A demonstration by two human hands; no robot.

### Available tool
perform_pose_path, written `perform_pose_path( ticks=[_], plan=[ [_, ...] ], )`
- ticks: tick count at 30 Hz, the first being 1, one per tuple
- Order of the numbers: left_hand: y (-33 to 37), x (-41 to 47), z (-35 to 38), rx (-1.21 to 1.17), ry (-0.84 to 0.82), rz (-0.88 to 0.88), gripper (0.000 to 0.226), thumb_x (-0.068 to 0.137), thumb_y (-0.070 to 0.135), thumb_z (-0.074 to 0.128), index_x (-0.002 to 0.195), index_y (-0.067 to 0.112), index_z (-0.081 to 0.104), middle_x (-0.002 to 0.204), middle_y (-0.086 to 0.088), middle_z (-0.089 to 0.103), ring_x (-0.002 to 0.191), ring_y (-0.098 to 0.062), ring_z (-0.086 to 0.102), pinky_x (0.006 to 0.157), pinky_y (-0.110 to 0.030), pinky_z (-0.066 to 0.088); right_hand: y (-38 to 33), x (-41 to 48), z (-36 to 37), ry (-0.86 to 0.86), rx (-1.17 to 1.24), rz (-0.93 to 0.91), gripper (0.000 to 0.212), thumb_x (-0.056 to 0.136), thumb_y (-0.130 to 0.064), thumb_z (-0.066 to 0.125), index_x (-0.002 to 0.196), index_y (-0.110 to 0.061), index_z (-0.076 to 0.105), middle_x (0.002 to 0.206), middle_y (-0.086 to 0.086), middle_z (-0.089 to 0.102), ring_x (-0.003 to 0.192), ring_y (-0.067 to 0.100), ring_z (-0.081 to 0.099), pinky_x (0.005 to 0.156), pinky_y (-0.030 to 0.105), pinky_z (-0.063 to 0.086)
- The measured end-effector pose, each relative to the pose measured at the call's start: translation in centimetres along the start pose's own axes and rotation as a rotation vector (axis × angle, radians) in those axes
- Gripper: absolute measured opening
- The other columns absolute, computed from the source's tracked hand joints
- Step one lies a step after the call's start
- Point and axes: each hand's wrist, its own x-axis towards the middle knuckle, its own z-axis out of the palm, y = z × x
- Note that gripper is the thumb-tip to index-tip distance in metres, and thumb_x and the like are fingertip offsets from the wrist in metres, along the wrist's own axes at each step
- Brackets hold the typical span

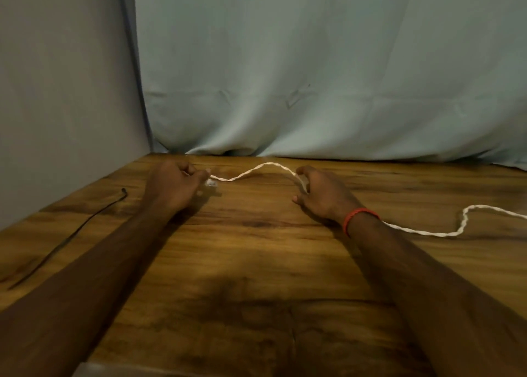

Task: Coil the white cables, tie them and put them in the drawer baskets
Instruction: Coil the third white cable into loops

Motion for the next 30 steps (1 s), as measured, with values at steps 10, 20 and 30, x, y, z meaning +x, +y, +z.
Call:
perform_pose_path(
  ticks=[10,20,30],
  plan=[
    [5.9,2.1,2.2,-1.238,-0.121,-0.476,0.019,0.100,-0.003,0.048,0.118,-0.001,0.055,0.126,-0.015,0.065,0.085,-0.015,0.073,0.068,-0.022,0.061,-0.7,-0.4,-0.2,0.011,-0.033,-0.004,0.029,0.085,-0.016,0.055,0.107,-0.024,0.071,0.104,0.006,0.072,0.098,0.031,0.066,0.082,0.037,0.056],
    [5.9,2.8,4.5,-1.138,-0.173,-0.310,0.030,0.099,-0.012,0.028,0.089,0.009,0.045,0.117,-0.026,0.058,0.090,-0.032,0.066,0.088,-0.039,0.054,-0.3,-1.1,-3.2,0.128,-0.062,-0.130,0.019,0.089,-0.031,0.058,0.100,-0.026,0.073,0.094,0.000,0.072,0.090,0.024,0.065,0.078,0.036,0.055],
    [4.9,1.6,5.0,-0.756,-0.193,-0.095,0.026,0.107,0.014,0.038,0.085,0.013,0.053,0.097,-0.015,0.073,0.083,-0.025,0.065,0.065,-0.030,0.052,-2.7,-2.9,-6.5,0.068,0.373,-0.453,0.010,0.082,-0.029,0.081,0.090,-0.023,0.083,0.081,-0.008,0.075,0.077,0.008,0.068,0.073,0.032,0.055]
  ],
)
